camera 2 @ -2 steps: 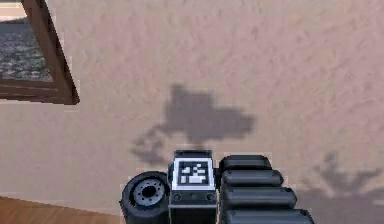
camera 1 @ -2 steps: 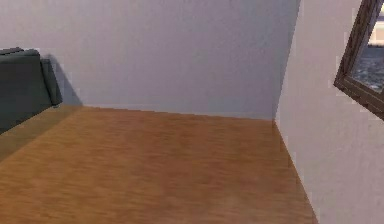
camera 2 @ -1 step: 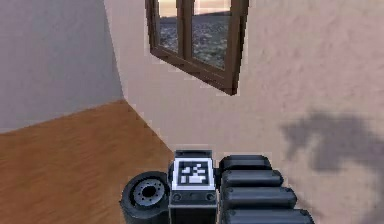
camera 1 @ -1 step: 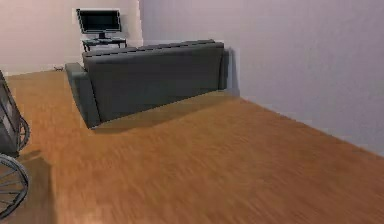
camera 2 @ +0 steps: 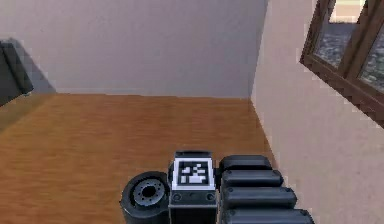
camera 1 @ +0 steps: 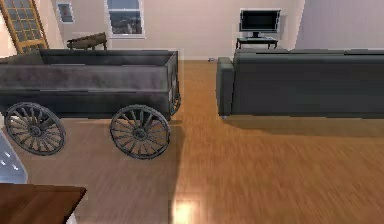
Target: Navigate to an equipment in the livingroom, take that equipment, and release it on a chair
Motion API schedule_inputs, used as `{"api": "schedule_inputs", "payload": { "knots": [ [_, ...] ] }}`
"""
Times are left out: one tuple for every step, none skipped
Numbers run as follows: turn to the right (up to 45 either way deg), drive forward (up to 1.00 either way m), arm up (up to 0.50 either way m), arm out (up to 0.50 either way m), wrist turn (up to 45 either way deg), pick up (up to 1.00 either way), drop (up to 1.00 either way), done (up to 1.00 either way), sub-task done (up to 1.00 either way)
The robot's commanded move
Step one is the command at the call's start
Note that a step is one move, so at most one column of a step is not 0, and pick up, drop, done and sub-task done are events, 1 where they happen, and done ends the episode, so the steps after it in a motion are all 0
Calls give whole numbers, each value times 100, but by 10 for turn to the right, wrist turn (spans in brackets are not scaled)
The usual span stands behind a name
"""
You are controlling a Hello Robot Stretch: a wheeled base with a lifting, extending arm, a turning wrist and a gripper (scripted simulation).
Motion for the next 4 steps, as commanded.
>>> {"api": "schedule_inputs", "payload": {
  "knots": [
    [0,85,0,0,0,0,0,0,0],
    [-450,0,0,0,0,0,0,0,0],
    [-180,0,0,0,0,0,0,0,0],
    [-30,0,0,0,0,0,0,0,0]
  ]
}}
